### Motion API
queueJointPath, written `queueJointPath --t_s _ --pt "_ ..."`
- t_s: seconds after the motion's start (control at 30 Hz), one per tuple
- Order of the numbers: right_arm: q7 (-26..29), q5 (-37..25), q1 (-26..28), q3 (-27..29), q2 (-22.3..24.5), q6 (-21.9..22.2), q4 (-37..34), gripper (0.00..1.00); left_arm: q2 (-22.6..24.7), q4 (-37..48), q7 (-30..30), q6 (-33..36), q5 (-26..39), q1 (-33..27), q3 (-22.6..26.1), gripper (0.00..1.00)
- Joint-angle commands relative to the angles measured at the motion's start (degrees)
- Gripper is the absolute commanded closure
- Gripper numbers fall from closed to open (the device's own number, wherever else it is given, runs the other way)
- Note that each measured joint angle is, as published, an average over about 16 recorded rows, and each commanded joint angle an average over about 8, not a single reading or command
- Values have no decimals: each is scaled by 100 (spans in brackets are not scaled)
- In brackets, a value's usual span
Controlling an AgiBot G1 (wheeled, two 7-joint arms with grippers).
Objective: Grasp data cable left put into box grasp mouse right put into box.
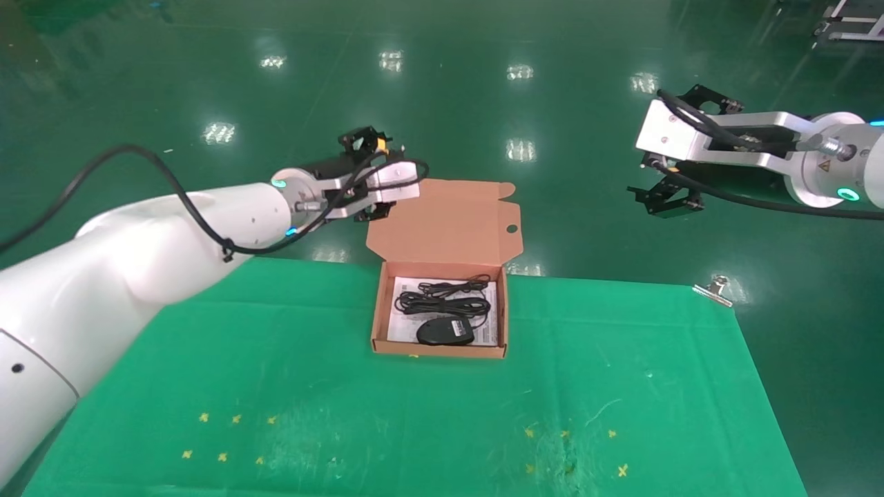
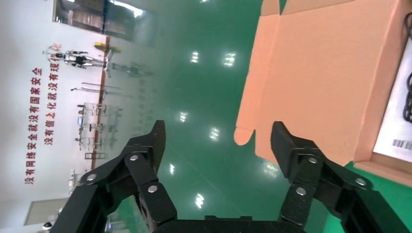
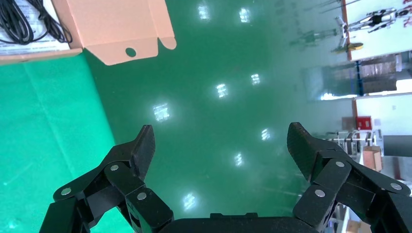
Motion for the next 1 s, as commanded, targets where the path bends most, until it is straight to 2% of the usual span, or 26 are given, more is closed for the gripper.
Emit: queueJointPath --t_s 0.03,1.0 --pt "-15 -55 42 -28 8 -38 29 0 -4 31 -5 -7 16 -27 -11 0" --pt "-1331 3305 -2172 2588 329 -2161 54 0 -1948 -1704 -113 3224 -3324 1514 -2216 0"
